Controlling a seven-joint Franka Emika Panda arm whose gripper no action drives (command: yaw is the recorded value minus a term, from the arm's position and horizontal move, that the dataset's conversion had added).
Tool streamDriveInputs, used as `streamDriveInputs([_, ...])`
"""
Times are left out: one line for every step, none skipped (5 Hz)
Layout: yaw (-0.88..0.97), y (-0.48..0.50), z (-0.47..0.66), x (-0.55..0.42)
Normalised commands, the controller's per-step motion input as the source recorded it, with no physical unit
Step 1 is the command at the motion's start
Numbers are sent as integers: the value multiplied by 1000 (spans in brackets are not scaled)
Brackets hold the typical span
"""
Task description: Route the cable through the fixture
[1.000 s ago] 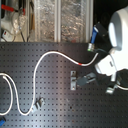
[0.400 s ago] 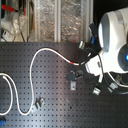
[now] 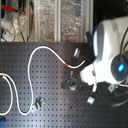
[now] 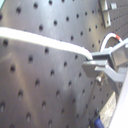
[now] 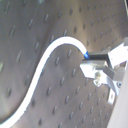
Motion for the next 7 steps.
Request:
streamDriveInputs([0,13,0,32])
streamDriveInputs([0,541,102,493])
streamDriveInputs([-23,451,107,373])
streamDriveInputs([0,12,26,26])
streamDriveInputs([-820,150,85,76])
streamDriveInputs([-1000,66,89,-33])
streamDriveInputs([-1000,51,95,-32])
